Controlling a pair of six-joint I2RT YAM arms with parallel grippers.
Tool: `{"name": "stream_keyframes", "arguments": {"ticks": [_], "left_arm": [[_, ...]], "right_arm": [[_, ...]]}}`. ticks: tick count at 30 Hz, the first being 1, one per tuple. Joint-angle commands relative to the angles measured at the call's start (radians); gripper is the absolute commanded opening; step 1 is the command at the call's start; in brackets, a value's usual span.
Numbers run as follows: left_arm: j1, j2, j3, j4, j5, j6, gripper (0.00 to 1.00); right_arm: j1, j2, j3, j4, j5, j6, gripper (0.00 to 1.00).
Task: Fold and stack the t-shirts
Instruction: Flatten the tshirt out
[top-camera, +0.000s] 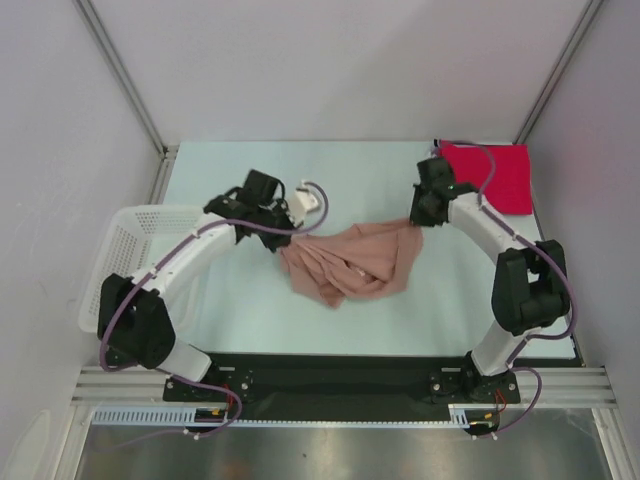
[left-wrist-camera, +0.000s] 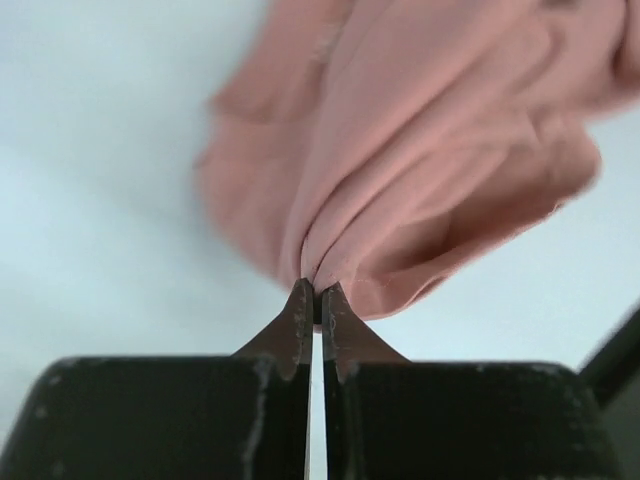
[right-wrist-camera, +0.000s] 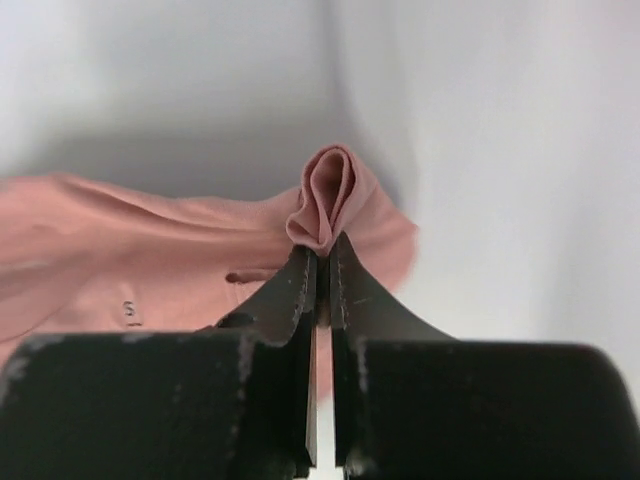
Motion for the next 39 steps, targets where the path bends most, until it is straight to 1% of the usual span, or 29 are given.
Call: {"name": "stream_keyframes", "arguments": {"ticks": [1,2,3,4,5,6,7,9,11,13,15,17,18,19,20,21,23,24,26,28,29,31,32,34,35,36,37,38,39], "left_arm": [[0.117,-0.049,0.203,-0.011,-0.057,0.053,0.0],[0.174,-0.043,0.248,-0.011,-0.065,0.059,0.0],[0.205,-0.029,0.299,-0.005,-0.071,0.06,0.0],[0.235,-0.014,0.408,-0.002,-0.071,0.056,0.0],[0.293,0.005,0.47,-0.005,-0.069,0.048,0.0],[0.32,0.046,0.533,-0.008,-0.072,0.033,0.0],[0.344,0.063,0.648,-0.005,-0.075,0.022,0.0],[0.41,0.109,0.797,0.003,-0.08,-0.007,0.0],[0.458,0.126,0.863,0.024,-0.083,-0.018,0.0],[0.475,0.119,0.883,0.037,-0.054,-0.004,0.0],[0.478,0.097,0.83,0.063,-0.017,0.031,0.0],[0.476,0.039,0.66,0.099,0.036,0.066,0.0],[0.476,0.01,0.582,0.122,0.075,0.112,0.0],[0.478,-0.019,0.408,0.15,0.089,0.132,0.0],[0.476,-0.076,0.315,0.215,0.096,0.166,0.0],[0.475,-0.098,0.158,0.236,0.11,0.189,0.0],[0.475,-0.137,0.021,0.273,0.115,0.226,0.0],[0.473,-0.144,-0.089,0.273,0.119,0.27,0.0],[0.47,-0.147,-0.181,0.27,0.116,0.327,0.02],[0.461,-0.142,-0.279,0.252,0.103,0.373,0.07],[0.45,-0.142,-0.304,0.233,0.095,0.416,0.18],[0.44,-0.142,-0.35,0.195,0.087,0.453,0.31],[0.434,-0.145,-0.353,0.125,0.098,0.494,0.42],[0.432,-0.151,-0.332,0.034,0.128,0.531,0.49],[0.432,-0.155,-0.319,-0.061,0.164,0.568,0.54],[0.432,-0.158,-0.286,-0.112,0.179,0.585,0.56],[0.432,-0.156,-0.266,-0.203,0.196,0.602,0.57],[0.432,-0.155,-0.244,-0.241,0.228,0.622,0.58],[0.432,-0.148,-0.212,-0.259,0.236,0.619,0.58]], "right_arm": [[-0.083,-0.083,0.235,0.066,-0.156,0.005,0.0],[-0.102,-0.074,0.286,0.072,-0.191,0.02,0.0],[-0.134,-0.054,0.388,0.091,-0.225,0.027,0.0],[-0.148,-0.042,0.433,0.104,-0.234,0.031,0.0],[-0.157,-0.031,0.475,0.115,-0.241,0.037,0.0],[-0.178,-0.02,0.524,0.129,-0.263,0.062,0.0],[-0.189,0.002,0.602,0.135,-0.28,0.074,0.0],[-0.209,0.019,0.674,0.147,-0.316,0.105,0.0],[-0.211,0.026,0.74,0.152,-0.325,0.109,0.0],[-0.208,0.014,0.735,0.169,-0.34,0.114,0.0],[-0.208,-0.042,0.638,0.207,-0.351,0.117,0.0],[-0.203,-0.132,0.528,0.252,-0.36,0.14,0.0],[-0.2,-0.173,0.374,0.31,-0.368,0.146,0.0],[-0.192,-0.209,0.301,0.336,-0.362,0.152,0.0],[-0.162,-0.239,0.215,0.359,-0.35,0.151,0.0],[-0.146,-0.303,0.092,0.377,-0.309,0.149,0.0],[-0.107,-0.365,-0.036,0.387,-0.261,0.154,0.0],[-0.093,-0.42,-0.16,0.402,-0.227,0.16,0.0],[-0.076,-0.474,-0.265,0.414,-0.201,0.194,0.0],[-0.053,-0.532,-0.407,0.421,-0.181,0.211,0.0],[-0.042,-0.546,-0.452,0.416,-0.172,0.226,0.0],[-0.022,-0.577,-0.558,0.399,-0.144,0.25,0.0],[-0.02,-0.586,-0.589,0.395,-0.144,0.26,0.0],[-0.02,-0.614,-0.638,0.359,-0.144,0.287,0.04],[-0.022,-0.625,-0.667,0.341,-0.144,0.293,0.06],[-0.022,-0.638,-0.681,0.288,-0.105,0.3,0.1],[-0.022,-0.655,-0.69,0.261,-0.094,0.312,0.15],[-0.024,-0.693,-0.71,0.238,-0.087,0.317,0.17],[-0.03,-0.736,-0.718,0.189,-0.072,0.332,0.23]]}}
